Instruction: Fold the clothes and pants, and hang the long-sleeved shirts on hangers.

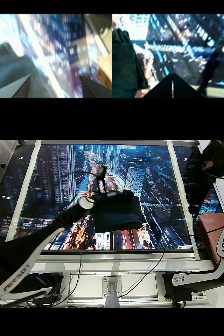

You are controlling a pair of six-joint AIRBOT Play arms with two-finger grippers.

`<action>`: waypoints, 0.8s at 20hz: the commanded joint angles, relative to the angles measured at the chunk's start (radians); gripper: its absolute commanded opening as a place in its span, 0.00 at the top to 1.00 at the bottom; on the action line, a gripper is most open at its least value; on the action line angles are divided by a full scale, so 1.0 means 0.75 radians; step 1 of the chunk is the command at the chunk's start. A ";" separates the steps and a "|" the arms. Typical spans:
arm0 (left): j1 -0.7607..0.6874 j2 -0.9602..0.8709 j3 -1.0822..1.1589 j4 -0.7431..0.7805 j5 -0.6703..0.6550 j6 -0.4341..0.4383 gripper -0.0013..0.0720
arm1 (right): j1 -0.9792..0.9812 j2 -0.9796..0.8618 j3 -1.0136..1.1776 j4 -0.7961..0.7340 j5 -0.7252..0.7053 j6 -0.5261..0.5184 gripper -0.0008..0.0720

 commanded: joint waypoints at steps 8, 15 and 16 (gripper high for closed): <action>0.191 0.299 -0.001 0.176 0.000 0.000 0.05 | 0.130 -0.054 -0.726 0.495 -0.242 -0.344 0.12; 0.189 0.299 -0.002 0.176 -0.061 0.000 0.05 | 0.361 -0.292 -0.532 0.509 -0.286 -0.256 0.12; 0.189 0.299 -0.002 0.176 -0.065 0.000 0.05 | 0.375 -0.320 -0.508 0.513 -0.284 -0.237 0.12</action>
